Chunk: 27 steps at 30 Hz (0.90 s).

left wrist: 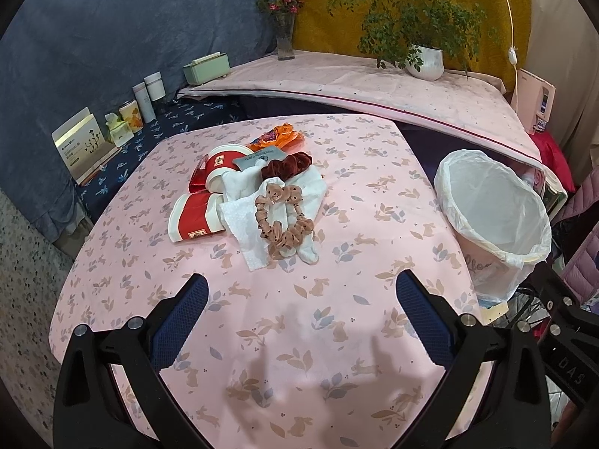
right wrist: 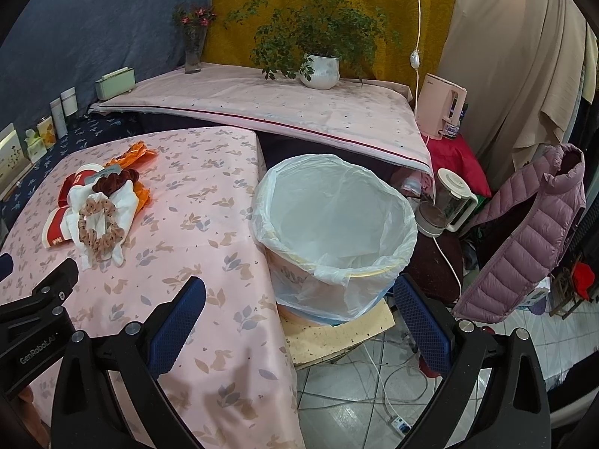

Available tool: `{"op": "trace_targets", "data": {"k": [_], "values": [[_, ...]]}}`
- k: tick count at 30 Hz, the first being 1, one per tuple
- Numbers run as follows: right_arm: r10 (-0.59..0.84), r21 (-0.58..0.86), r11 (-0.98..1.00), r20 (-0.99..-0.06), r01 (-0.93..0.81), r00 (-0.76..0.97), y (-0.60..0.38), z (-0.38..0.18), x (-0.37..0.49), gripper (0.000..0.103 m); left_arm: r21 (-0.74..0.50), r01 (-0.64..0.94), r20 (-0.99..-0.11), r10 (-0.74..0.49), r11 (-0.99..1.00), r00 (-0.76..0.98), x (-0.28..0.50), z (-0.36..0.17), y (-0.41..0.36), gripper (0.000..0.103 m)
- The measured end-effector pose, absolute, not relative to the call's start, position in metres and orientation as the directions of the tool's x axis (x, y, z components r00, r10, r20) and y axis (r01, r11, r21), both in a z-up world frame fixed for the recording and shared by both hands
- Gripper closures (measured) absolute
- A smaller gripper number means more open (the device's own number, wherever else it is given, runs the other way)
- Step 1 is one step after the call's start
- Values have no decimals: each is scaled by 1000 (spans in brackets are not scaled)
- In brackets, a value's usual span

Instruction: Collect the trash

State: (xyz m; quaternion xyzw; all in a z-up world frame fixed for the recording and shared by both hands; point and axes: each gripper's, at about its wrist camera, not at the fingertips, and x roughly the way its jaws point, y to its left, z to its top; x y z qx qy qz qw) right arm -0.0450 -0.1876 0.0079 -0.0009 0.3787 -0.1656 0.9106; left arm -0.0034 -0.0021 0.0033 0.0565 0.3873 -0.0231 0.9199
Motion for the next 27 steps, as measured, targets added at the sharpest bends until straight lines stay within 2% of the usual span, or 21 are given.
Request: {"op": "trace_targets", "data": {"k": [8,13,19,27], "values": [[-315,-113,938,-672,327,670,-192,12,-44,7,55,106,-696,-38,993,717,4,7,-4,7],[-318,-105,936,-660,335,681,-188,12,-40,7,-8,165,-705,-123,986,698,14,1,13,7],[-312,-100,939,-647,328,696,-183,14,-30,7,1,112,-681,-81,994,728,29,-5,45,7],[-249,-80,962,-656,262,713,-158,7,-1,7,-14,-9,-713,-4,1000,701,55,-23,97,7]]}}
